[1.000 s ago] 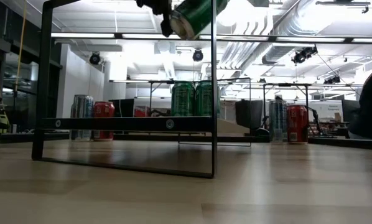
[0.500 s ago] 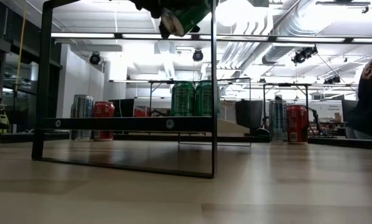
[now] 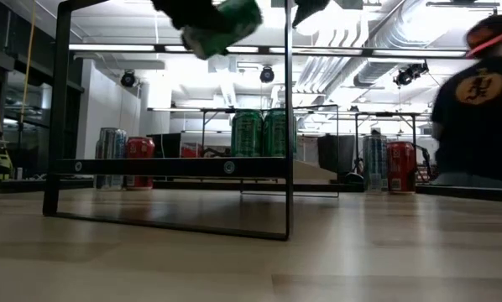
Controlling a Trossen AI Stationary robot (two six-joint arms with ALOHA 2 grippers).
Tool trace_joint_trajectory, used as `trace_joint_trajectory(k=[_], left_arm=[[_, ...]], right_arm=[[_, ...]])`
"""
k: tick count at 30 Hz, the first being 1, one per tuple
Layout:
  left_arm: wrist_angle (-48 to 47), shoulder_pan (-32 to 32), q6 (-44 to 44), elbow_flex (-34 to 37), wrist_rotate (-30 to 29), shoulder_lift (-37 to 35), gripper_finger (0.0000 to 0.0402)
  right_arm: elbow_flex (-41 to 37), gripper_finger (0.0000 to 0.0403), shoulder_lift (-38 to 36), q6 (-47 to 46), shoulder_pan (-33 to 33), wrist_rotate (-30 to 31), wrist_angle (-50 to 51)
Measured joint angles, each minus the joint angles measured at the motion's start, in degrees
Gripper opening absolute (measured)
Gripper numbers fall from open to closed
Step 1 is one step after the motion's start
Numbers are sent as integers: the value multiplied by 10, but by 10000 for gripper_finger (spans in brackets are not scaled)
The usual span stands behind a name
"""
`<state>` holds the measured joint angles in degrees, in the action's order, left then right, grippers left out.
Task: Place canned beverage on shelf
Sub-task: Put the green soda can on the shelf aligned with the other green soda can
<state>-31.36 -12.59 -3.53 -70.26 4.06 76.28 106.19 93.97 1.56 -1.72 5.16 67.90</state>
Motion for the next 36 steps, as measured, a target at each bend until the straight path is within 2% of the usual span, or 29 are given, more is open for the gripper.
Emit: trace_joint_trajectory(k=[4,9,12,16,19,21,24,27,33,36], left_arm=[[46,-5,35,64,10,-49,237],[212,1,122,191,23,-122,237],[344,14,185,266,35,-150,237],[540,33,226,333,20,-152,237],[597,43,230,348,-14,-123,237],[617,46,233,347,-21,-105,237],[637,52,241,334,-18,-71,237],[658,56,241,318,8,-32,237],[671,56,238,282,73,19,237],[671,55,224,274,81,27,237]], right_arm=[[-15,338,-6,-31,-6,-37,63],[-150,337,-61,-69,-5,-93,-25],[-268,337,-113,-148,-5,-115,-165],[-404,337,-161,-280,-1,-105,-493],[-471,337,-163,-342,-1,-59,-725],[-490,337,-155,-352,-1,-31,-826],[-492,338,-142,-335,-1,9,-859],[-478,338,-124,-299,-1,16,-854],[-455,338,-109,-260,-3,-17,-858],[-450,338,-109,-243,-3,-41,-855]])
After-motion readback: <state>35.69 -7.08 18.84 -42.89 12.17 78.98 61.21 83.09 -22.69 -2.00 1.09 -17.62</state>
